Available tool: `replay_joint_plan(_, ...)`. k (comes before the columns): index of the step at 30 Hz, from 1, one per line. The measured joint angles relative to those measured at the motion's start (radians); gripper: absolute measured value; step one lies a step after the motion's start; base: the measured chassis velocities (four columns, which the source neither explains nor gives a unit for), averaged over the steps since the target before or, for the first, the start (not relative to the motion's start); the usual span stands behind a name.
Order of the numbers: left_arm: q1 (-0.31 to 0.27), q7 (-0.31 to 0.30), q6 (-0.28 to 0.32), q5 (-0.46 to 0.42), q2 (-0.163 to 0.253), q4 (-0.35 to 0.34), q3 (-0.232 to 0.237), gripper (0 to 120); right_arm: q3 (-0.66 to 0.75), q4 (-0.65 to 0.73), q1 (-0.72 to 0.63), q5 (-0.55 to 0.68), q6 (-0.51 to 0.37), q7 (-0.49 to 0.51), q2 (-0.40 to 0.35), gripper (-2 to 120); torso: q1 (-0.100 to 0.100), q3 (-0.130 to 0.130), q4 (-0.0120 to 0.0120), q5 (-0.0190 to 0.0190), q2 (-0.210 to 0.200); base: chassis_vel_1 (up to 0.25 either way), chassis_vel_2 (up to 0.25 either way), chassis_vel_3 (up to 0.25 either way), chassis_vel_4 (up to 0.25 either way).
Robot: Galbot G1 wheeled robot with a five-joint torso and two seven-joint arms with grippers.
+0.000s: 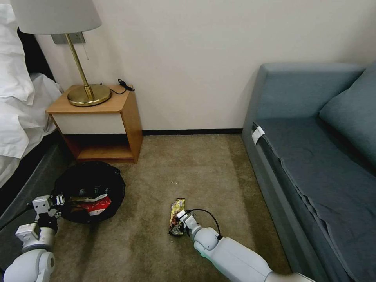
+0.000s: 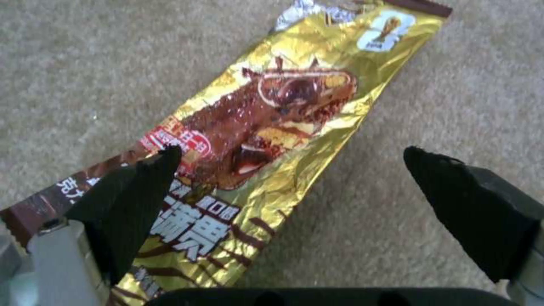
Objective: Pick up the trash bin, then pick up the garbage on the floor and place it into the trash bin.
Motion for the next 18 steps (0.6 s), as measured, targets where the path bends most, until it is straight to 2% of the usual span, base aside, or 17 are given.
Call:
replay_joint_plan(9,0.001,0.000,0.001,-0.002,0.005,-0.007,-0.001,4,0.005,-0.004,-0.011,0.000,0.000,-0.023,0.002,100,0.000,0.000,0.0000,0.0000,0.000,0.000,0.000,0.000,0.000)
replay_joint_plan(12,0.001,0.000,0.002,-0.003,0.007,-0.008,-0.003,4,0.005,-0.004,-0.012,0.001,0.000,-0.028,0.002,93,0.000,0.000,0.0001,0.0000,0.000,0.000,0.000,0.000,0.000)
replay_joint_plan(14,0.002,-0.001,0.002,-0.003,0.008,-0.008,-0.004,4,0.005,-0.001,-0.014,0.001,0.001,-0.031,0.001,82,0.000,0.000,0.0001,0.0000,0.000,0.000,0.000,0.000,0.000)
replay_joint_plan(18,0.002,-0.001,0.002,-0.003,0.007,-0.008,-0.004,4,0.004,0.001,-0.015,0.002,0.001,-0.031,0.001,74,0.000,0.000,0.0001,0.0000,0.000,0.000,0.000,0.000,0.000)
